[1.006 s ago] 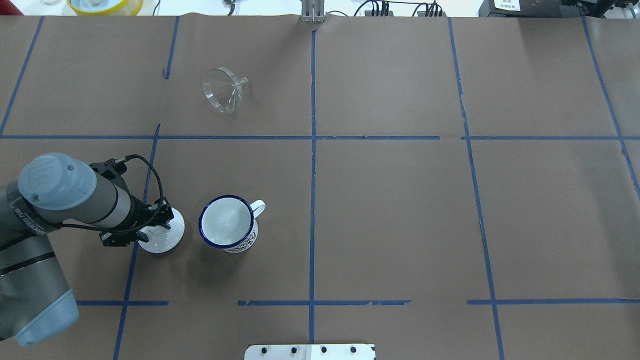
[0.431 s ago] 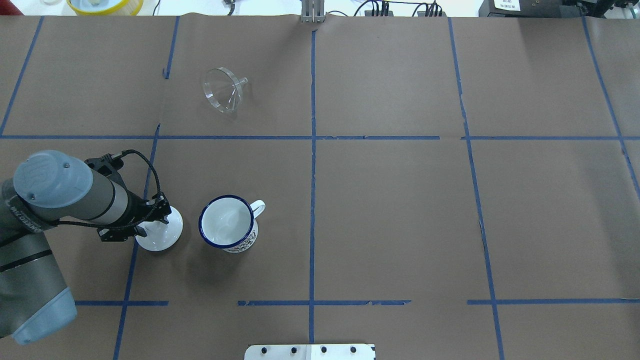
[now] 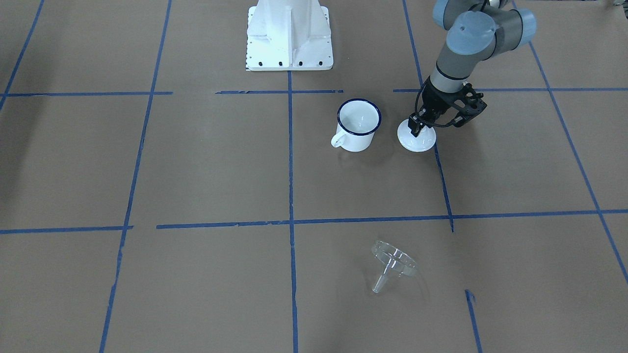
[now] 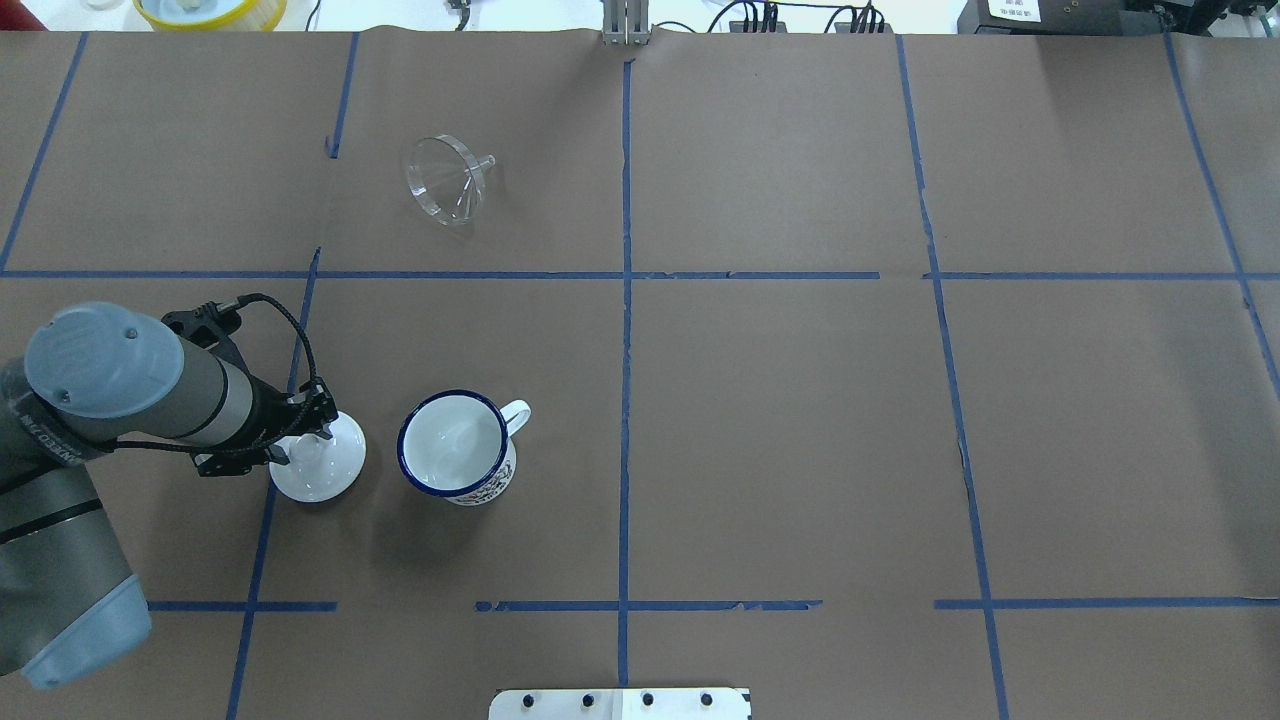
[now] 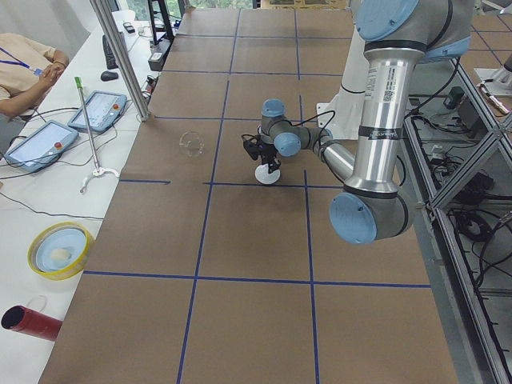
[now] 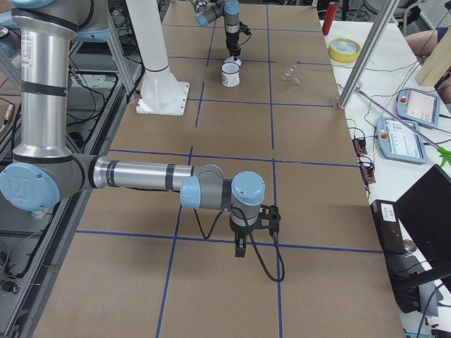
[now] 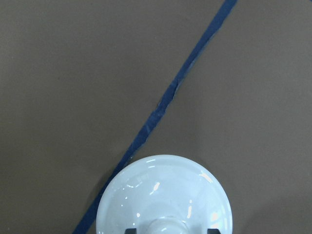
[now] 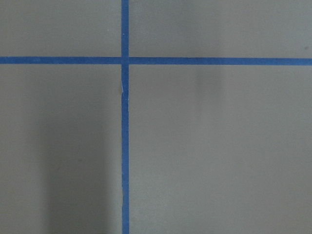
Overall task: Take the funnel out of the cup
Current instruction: 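Lift the white lid off the table with the left gripper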
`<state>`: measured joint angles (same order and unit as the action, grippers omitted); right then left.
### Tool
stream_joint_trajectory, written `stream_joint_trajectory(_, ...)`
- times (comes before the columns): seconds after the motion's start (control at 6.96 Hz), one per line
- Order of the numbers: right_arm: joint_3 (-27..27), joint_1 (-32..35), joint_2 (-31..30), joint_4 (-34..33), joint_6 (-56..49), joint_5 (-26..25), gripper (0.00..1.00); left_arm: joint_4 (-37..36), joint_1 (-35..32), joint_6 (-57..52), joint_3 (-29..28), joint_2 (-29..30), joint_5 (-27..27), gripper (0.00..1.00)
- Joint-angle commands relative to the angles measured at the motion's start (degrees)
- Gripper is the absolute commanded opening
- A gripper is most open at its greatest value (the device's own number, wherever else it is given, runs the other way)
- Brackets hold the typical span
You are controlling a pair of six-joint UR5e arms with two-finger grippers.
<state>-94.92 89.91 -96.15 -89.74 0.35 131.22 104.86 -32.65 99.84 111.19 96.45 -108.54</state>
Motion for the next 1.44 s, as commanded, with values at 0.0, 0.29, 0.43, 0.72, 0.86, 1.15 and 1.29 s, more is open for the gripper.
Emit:
stream_joint_trajectory(0.0,0.0,0.0,0.0,0.0,0.0,0.0,1.0,0.0,0.0,0.0,-0.2,-0.1,0.2,0.42)
stream_joint_trajectory(0.29,0.0,0.0,0.0,0.0,0.0,0.0,1.0,-0.1,0.0,0.4,0.0,0.0,0.2,0.0)
stream_joint_trajectory(0.43,0.0,0.0,0.0,0.0,0.0,0.0,1.0,-0.1,-0.1,0.4,0.6,0.0,0.0,0.0)
stream_joint_trajectory(0.72,0.0,0.0,0.0,0.0,0.0,0.0,1.0,-6.8,-3.4,0.4,7.3,0.8,-0.1,0.0)
stream_joint_trajectory(0.86,0.0,0.0,0.0,0.0,0.0,0.0,1.0,-15.7,-7.8,0.4,13.3,5.5,-0.3,0.0)
stream_joint_trajectory(1.15,0.0,0.0,0.0,0.0,0.0,0.0,1.0,-34.9,-7.8,2.9,11.4,24.1,-1.2,0.0)
stream_joint_trajectory(1.29,0.0,0.0,0.0,0.0,0.0,0.0,1.0,-35.0,-5.1,6.8,7.9,26.7,-2.1,0.0)
